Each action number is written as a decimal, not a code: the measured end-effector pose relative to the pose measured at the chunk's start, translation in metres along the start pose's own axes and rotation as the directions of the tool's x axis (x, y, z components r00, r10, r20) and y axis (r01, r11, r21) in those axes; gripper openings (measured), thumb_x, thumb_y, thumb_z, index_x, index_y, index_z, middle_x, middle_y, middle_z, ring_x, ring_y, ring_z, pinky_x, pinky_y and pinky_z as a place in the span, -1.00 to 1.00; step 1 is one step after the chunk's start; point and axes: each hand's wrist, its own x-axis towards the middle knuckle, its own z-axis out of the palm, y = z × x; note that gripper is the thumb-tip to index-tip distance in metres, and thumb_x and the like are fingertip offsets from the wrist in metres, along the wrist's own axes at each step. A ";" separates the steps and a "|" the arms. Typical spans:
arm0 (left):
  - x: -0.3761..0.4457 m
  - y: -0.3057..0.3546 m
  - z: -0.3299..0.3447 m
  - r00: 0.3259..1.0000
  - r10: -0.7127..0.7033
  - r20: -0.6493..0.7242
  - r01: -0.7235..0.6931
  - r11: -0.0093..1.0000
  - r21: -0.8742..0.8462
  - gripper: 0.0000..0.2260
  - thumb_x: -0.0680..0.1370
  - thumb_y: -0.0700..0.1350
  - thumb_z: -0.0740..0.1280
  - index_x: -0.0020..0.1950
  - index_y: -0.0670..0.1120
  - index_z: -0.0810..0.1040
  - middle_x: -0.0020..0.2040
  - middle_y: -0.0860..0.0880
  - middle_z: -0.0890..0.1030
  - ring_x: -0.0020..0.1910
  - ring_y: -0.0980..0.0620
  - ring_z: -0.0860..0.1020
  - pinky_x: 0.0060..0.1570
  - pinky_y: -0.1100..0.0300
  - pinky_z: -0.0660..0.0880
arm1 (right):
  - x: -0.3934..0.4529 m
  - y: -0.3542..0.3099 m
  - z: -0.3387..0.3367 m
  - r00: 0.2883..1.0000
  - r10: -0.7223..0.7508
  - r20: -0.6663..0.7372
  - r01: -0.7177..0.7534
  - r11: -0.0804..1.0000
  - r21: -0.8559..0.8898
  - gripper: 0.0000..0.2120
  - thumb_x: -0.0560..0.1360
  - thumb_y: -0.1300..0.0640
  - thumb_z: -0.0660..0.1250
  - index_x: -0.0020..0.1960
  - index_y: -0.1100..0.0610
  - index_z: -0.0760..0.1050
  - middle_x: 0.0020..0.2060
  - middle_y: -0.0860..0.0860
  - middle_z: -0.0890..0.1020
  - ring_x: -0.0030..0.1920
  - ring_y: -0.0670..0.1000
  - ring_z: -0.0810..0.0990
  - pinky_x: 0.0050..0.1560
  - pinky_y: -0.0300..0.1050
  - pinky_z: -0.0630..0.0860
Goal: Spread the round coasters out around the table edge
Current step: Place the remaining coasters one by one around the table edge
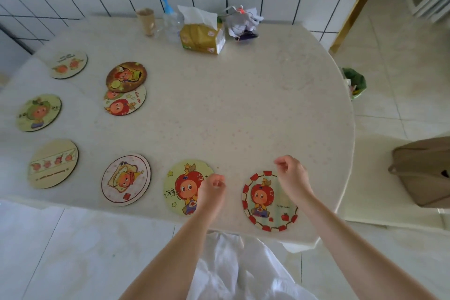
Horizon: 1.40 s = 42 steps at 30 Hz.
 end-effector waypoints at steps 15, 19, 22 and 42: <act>0.142 0.008 -0.210 0.954 -0.090 -0.286 0.015 0.967 -0.254 -0.84 0.54 -0.22 0.25 0.02 0.00 0.56 0.04 -0.09 0.60 -0.10 -0.05 0.60 -0.04 0.02 0.58 | 0.115 -0.226 0.129 0.918 -0.260 0.298 0.305 0.946 -0.113 -0.78 0.52 0.27 0.20 0.10 0.20 0.56 0.09 0.11 0.64 0.13 0.10 0.56 0.11 -0.16 0.43; 0.206 0.017 -0.268 0.936 -0.102 -0.336 0.023 0.972 -0.233 -0.82 0.52 -0.22 0.27 0.08 -0.03 0.56 0.10 -0.09 0.61 0.00 -0.09 0.60 0.04 0.00 0.59 | 0.160 -0.283 0.178 0.920 -0.232 0.314 0.283 0.951 -0.125 -0.77 0.49 0.27 0.24 0.10 0.18 0.58 0.08 0.11 0.65 0.13 0.10 0.57 0.08 -0.17 0.43; 0.252 0.028 -0.304 0.927 -0.095 -0.363 0.015 0.976 -0.216 -0.81 0.51 -0.22 0.31 0.11 -0.08 0.56 0.14 -0.08 0.61 0.04 -0.04 0.58 0.05 0.03 0.56 | 0.197 -0.321 0.214 0.937 -0.144 0.317 0.174 0.982 -0.067 -0.78 0.49 0.24 0.24 0.08 0.15 0.57 0.00 0.09 0.62 0.06 0.11 0.57 0.05 -0.12 0.50; 0.401 0.061 -0.372 0.898 -0.274 -0.344 0.115 0.901 -0.419 -0.69 0.47 -0.19 0.24 0.21 -0.09 0.48 0.07 0.00 0.49 0.00 0.00 0.48 -0.11 0.13 0.38 | 0.307 -0.413 0.336 0.928 0.213 0.307 -0.254 0.962 0.100 -0.80 0.43 0.30 0.29 0.06 0.21 0.48 -0.09 0.19 0.53 -0.13 0.08 0.52 0.05 -0.06 0.56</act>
